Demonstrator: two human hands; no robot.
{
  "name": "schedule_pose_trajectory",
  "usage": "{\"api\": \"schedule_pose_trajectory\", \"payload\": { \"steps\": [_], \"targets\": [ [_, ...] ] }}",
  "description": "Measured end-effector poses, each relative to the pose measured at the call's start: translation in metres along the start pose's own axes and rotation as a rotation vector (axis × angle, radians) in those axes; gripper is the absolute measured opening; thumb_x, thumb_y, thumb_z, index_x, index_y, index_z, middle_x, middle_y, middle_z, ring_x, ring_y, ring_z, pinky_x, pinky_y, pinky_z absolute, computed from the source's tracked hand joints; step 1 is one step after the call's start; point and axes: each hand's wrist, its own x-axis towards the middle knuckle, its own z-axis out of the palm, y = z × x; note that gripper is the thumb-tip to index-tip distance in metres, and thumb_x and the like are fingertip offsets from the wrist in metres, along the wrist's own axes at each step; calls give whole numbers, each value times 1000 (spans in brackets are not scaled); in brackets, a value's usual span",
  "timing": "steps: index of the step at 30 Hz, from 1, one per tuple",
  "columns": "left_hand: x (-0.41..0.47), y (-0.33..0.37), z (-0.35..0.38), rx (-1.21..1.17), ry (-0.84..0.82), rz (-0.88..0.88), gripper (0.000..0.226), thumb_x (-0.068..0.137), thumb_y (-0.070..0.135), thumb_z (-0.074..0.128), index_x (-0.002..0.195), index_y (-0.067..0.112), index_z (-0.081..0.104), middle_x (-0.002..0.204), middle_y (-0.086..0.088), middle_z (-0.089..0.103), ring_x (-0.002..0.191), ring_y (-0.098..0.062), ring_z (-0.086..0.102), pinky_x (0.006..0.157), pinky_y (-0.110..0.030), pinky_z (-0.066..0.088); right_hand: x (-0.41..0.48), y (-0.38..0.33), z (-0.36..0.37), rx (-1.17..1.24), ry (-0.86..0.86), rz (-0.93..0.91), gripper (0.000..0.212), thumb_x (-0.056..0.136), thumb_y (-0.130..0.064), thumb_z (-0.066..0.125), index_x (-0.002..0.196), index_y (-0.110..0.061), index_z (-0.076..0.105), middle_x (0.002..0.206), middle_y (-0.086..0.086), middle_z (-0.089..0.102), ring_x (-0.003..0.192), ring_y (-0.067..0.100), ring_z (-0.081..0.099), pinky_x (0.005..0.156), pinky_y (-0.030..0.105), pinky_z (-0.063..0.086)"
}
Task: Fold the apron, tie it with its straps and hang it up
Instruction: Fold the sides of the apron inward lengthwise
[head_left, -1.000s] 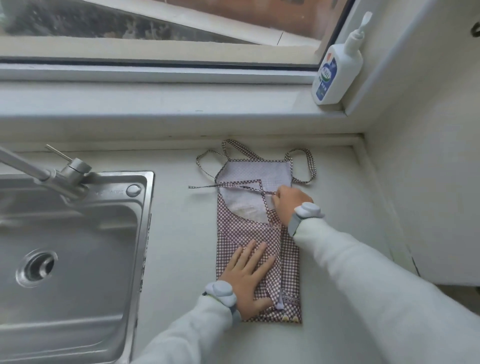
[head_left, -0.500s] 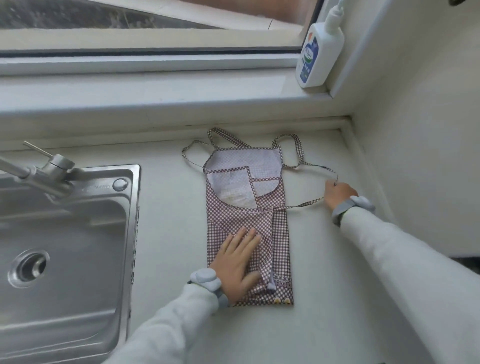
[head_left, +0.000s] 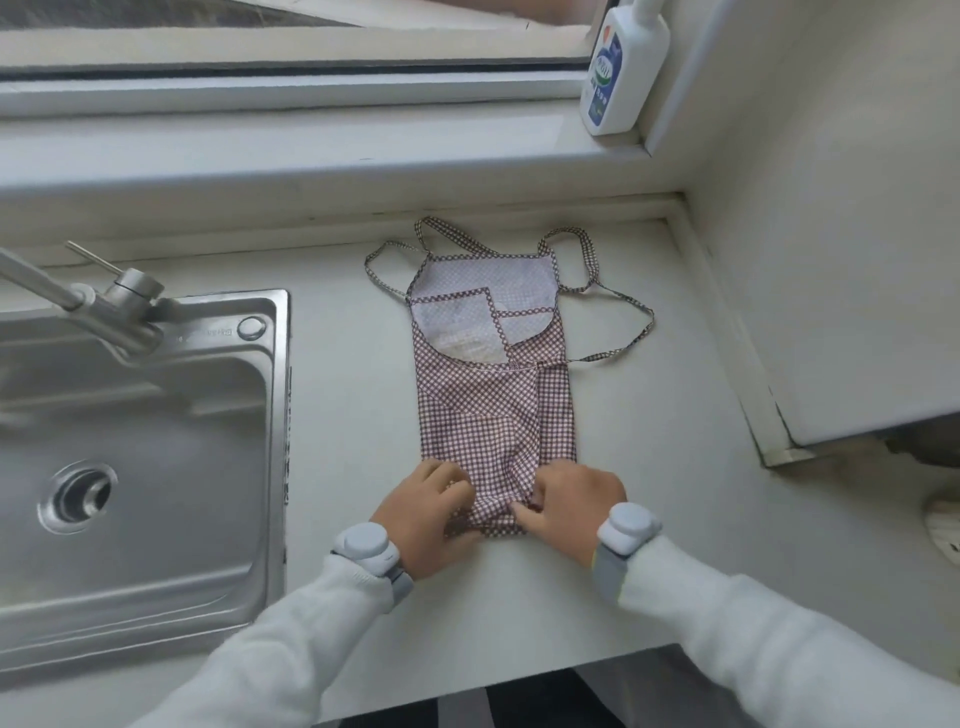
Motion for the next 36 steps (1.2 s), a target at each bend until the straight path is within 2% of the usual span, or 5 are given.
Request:
{"api": "schedule_pose_trajectory", "payload": {
  "steps": [11, 21, 25, 31, 36],
  "targets": [
    [-30, -19, 15, -27, 106, 22, 56, 57, -11, 83, 106, 12, 71, 112, -5, 70, 105, -24, 66, 77, -39, 59, -16, 10, 10, 1092, 43, 256, 8, 81, -13, 73, 79, -20, 74, 75, -9, 68, 66, 5, 58, 67, 19, 47],
    [-30, -11, 11, 132, 68, 196, 20, 81, 16, 53, 81, 10, 72, 104, -8, 71, 100, -27, 66, 77, -34, 58, -16, 37, 9, 760, -67, 2, 39, 65, 5, 60, 53, -32, 62, 82, -8, 63, 59, 2, 49, 61, 21, 42],
    [-21, 4, 1, 54, 56, 180, 22, 84, 32, 56, 94, 15, 65, 101, -3, 62, 88, -19, 56, 72, -34, 51, -2, 22, 9, 894, 22, 360, 9, 81, -26, 63, 87, -32, 60, 85, -8, 66, 78, 10, 60, 75, 26, 46],
    [11, -6, 15, 278, -203, 21, 72, 83, 65, 42, 144, 29, 33, 155, -9, 25, 142, -33, 19, 112, -52, 22, 28, 6, 2, 637, 24, 468, 60, 78, -29, 69, 132, -27, 41, 93, -4, 64, 89, 17, 61, 81, 35, 51],
    [7, -5, 24, 248, -194, 27, 70, 91, 66, 23, 150, 30, 14, 159, -7, 8, 146, -28, 2, 113, -49, 10, 21, 13, 22, -16, 291, -185, 75, 78, -39, 59, 145, -22, 30, 153, 8, 30, 140, 29, 27, 112, 45, 28]
  ]
}}
